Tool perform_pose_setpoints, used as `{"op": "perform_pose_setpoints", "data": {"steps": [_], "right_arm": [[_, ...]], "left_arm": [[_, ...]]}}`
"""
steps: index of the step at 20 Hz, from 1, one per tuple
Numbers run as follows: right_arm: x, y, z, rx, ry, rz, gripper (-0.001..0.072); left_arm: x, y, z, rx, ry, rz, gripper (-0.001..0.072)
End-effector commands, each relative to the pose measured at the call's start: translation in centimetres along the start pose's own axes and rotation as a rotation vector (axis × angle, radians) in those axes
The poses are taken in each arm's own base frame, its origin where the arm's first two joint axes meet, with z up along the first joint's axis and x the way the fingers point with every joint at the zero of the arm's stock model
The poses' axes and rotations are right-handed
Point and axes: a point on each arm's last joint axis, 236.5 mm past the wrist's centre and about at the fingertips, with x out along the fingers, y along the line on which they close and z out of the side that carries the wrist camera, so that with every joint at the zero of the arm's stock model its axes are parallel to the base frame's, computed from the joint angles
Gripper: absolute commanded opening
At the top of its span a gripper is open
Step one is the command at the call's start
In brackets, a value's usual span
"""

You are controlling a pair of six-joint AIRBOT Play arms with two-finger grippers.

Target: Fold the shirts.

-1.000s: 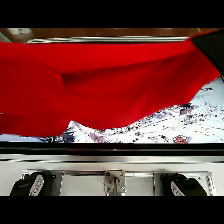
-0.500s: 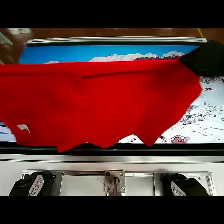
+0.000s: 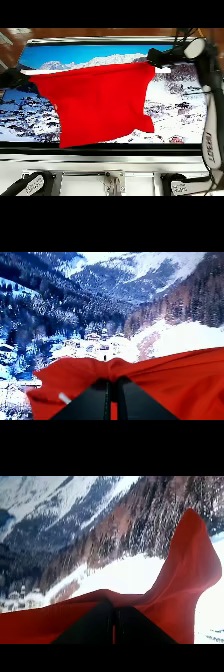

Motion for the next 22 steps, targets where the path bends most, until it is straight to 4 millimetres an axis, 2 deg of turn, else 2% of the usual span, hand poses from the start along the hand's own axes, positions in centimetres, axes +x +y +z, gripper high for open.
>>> {"op": "perform_pose_setpoints", "data": {"steps": [1, 3, 6, 7, 8, 9, 10, 12, 13, 15, 16, 17, 18, 20, 21, 22], "right_arm": [[6.3, -1.3, 0.6, 0.124, -0.069, 0.043, 0.0062], [8.7, -2.3, -2.2, 0.149, 0.022, 0.034, 0.0061], [10.9, -3.5, -6.7, 0.165, 0.177, 0.010, 0.0075], [11.0, -3.6, -7.6, 0.171, 0.209, 0.007, 0.0188], [10.8, -3.6, -7.8, 0.173, 0.223, 0.006, 0.0481], [10.2, -3.8, -7.8, 0.173, 0.232, 0.005, 0.0613], [9.2, -4.1, -7.7, 0.160, 0.248, 0.000, 0.0613], [5.6, -6.3, -7.6, 0.062, 0.302, -0.042, 0.0613], [3.1, -8.4, -8.2, 0.019, 0.357, -0.098, 0.0612], [-2.2, -13.2, -10.9, 0.002, 0.535, -0.241, 0.0602], [-4.2, -14.7, -12.6, 0.016, 0.627, -0.267, 0.0550], [-5.6, -15.4, -14.3, 0.049, 0.703, -0.251, 0.0550], [-6.3, -15.6, -16.1, 0.105, 0.760, -0.213, 0.0554], [-5.7, -14.7, -18.6, 0.216, 0.784, -0.108, 0.0558], [-5.0, -14.0, -19.6, 0.264, 0.781, -0.058, 0.0559], [-4.3, -13.4, -20.4, 0.294, 0.779, -0.026, 0.0559]], "left_arm": [[8.0, 2.1, -3.0, -0.050, 0.112, 0.007, 0.0044], [11.7, 1.8, -6.2, -0.056, 0.218, -0.007, 0.0045], [15.1, 1.2, -10.2, -0.058, 0.337, -0.022, 0.0048], [15.5, 1.1, -11.3, -0.057, 0.375, -0.029, 0.0107], [15.4, 1.0, -11.9, -0.059, 0.405, -0.033, 0.0267], [14.7, 1.3, -12.4, -0.061, 0.443, -0.034, 0.0470], [13.6, 1.9, -12.8, -0.061, 0.492, -0.031, 0.0560], [9.9, 4.6, -13.6, -0.059, 0.624, 0.008, 0.0559], [7.7, 6.2, -13.9, -0.080, 0.679, 0.033, 0.0538], [4.4, 8.7, -14.5, -0.146, 0.713, 0.062, 0.0527], [3.4, 9.5, -15.1, -0.181, 0.708, 0.073, 0.0526], [2.8, 10.2, -16.5, -0.219, 0.713, 0.081, 0.0529], [2.5, 10.3, -18.8, -0.250, 0.741, 0.069, 0.0534], [2.9, 9.3, -23.9, -0.297, 0.811, 0.009, 0.0643], [3.6, 8.5, -25.9, -0.339, 0.820, -0.034, 0.0670], [4.5, 7.8, -26.9, -0.379, 0.794, -0.069, 0.0669]]}}
